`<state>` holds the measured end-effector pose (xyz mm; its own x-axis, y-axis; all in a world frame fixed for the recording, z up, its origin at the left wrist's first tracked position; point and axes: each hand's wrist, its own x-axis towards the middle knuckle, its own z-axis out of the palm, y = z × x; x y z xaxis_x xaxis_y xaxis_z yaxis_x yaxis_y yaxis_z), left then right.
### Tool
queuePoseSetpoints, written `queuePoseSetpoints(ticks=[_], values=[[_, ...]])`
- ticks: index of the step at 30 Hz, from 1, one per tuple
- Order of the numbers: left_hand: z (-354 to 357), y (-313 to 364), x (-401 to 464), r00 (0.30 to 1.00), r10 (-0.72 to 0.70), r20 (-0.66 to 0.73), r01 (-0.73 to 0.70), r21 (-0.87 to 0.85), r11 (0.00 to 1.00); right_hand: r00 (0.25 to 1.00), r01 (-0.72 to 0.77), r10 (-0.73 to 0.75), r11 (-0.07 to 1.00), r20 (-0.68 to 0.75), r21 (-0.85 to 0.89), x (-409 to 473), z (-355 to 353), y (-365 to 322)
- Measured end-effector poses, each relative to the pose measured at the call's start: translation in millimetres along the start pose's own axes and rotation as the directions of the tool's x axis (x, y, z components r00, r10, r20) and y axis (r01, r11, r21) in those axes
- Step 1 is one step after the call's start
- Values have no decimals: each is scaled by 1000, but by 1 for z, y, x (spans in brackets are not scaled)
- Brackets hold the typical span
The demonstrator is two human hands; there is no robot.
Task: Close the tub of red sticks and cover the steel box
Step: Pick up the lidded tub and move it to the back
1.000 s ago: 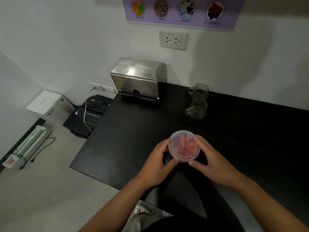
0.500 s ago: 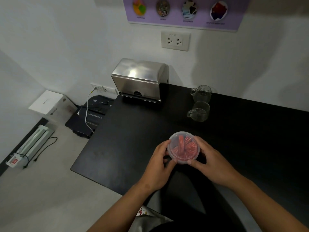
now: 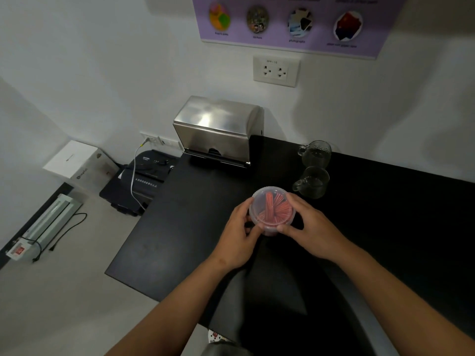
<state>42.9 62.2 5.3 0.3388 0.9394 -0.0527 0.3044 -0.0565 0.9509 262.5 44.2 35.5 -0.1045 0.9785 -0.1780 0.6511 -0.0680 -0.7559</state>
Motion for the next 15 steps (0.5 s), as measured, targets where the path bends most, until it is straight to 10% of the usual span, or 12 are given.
queuePoseSetpoints(ticks=[15], values=[[-10, 7, 102, 993, -117, 1, 117, 28, 993, 1000, 18, -16, 946, 7, -323, 96, -37, -10]])
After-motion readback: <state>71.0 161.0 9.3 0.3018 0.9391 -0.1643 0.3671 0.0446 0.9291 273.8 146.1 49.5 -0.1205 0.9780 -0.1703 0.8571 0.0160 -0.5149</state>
